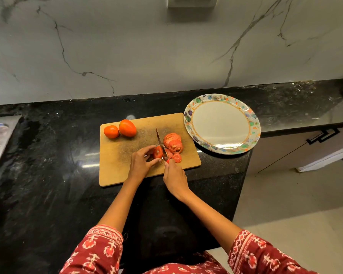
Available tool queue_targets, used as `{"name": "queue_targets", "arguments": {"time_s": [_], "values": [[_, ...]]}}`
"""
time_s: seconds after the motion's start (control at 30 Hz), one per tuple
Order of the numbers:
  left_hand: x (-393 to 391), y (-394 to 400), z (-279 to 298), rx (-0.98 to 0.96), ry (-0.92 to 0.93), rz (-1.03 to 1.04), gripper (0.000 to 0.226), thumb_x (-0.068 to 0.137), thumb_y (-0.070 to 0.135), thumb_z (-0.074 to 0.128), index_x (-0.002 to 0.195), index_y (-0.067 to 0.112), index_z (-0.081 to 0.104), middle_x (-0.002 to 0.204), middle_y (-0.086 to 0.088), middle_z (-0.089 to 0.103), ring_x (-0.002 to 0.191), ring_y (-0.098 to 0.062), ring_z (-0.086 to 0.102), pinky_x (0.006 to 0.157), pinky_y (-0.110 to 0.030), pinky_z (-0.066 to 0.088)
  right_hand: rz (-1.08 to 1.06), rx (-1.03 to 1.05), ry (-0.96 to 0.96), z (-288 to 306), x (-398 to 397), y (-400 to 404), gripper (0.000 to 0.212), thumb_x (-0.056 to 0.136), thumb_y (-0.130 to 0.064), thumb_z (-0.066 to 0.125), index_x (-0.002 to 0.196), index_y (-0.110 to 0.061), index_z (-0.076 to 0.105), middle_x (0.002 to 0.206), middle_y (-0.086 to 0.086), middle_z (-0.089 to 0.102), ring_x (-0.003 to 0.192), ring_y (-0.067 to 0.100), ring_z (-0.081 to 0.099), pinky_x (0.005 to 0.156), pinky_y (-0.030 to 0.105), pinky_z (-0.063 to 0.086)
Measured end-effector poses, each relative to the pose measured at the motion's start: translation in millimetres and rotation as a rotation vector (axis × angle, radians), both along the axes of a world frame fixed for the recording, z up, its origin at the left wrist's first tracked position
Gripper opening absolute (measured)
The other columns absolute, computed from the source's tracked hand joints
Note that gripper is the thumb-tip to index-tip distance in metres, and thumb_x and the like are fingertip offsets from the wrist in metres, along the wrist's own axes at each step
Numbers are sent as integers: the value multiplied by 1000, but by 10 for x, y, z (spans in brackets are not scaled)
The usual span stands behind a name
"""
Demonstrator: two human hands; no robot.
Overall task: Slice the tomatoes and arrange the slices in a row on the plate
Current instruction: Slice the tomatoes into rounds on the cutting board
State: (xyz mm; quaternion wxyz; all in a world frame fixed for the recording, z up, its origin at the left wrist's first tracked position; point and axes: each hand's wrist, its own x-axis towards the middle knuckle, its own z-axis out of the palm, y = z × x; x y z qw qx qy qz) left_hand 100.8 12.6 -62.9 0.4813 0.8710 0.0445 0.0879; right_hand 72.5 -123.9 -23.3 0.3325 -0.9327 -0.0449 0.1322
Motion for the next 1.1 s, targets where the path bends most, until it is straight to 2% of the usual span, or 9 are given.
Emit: {"name": "queue_targets", "arguments": {"time_s": [0.17, 0.27, 0.4, 0.63, 0.7, 0.8, 0.93, 1.0, 1.1], "values": [[56, 21, 40, 153, -10, -99, 66, 58, 16, 86, 118, 3, 60, 111, -13, 65, 99, -22, 61, 90, -37, 51, -35, 70, -72, -14, 12, -70, 24, 102, -25, 31, 104, -6, 45, 87, 13, 61, 81, 33, 60, 62, 36, 40], [102, 10, 23, 225, 59, -141, 78, 54, 18, 88, 123, 4, 55, 115, -16, 62, 104, -28, 58, 94, -40, 45, -46, 53, -74, -48, 36, -125, 29, 102, -26, 30, 117, -4, 42, 90, 15, 62, 83, 36, 61, 65, 39, 43], [135, 17, 27, 245, 114, -143, 69, 59, 15, 85, 120, 10, 56, 112, -11, 63, 102, -26, 57, 91, -38, 46, -55, 52, -62, -69, 48, -173, 35, 102, -26, 29, 129, -5, 39, 92, 15, 63, 86, 36, 61, 69, 41, 45], [78, 81, 233, -11, 112, -59, 57, 61, 3, 83, 107, 17, 51, 102, 0, 55, 87, -10, 57, 70, -19, 51, -33, 204, -93, -77, 105, -130, 18, 101, -21, 36, 93, -9, 47, 85, 10, 54, 75, 27, 54, 61, 33, 33], [46, 130, 270, 7, 110, -70, 58, 60, 2, 83, 104, 18, 50, 97, -1, 56, 78, -13, 58, 66, -23, 53, -35, 265, -84, -83, 143, -62, 17, 100, -18, 39, 86, -13, 46, 83, 5, 49, 77, 22, 48, 65, 32, 32], [1, 135, 257, 82, 74, -110, 54, 58, 3, 83, 100, 17, 52, 92, -4, 60, 74, -21, 61, 65, -28, 54, -65, 332, -54, -92, 197, 33, 20, 99, -16, 40, 88, -5, 54, 84, 4, 50, 83, 16, 44, 71, 28, 31], [-46, 30, 228, 151, 33, -132, 51, 59, 7, 82, 103, 9, 57, 95, -3, 62, 78, -10, 58, 69, -10, 46, -90, 387, 1, -116, 233, 95, 21, 98, -15, 40, 93, -7, 59, 86, 3, 51, 85, 13, 45, 74, 23, 32], [-36, 9, 230, 170, -3, -126, 49, 59, 11, 82, 102, 9, 58, 96, -3, 63, 82, -11, 57, 75, -19, 47, -99, 401, -16, -132, 241, 85, 18, 97, -18, 42, 86, -14, 56, 82, 3, 53, 83, 18, 49, 74, 29, 36], [1, 2, 258, 191, -33, -119, 43, 61, 30, 76, 97, 11, 60, 92, -1, 63, 82, -14, 56, 75, -29, 46, -143, 436, -36, -78, 241, 28, 22, 92, -26, 56, 78, -9, 60, 76, 5, 59, 74, 15, 54, 68, 29, 43]]}}
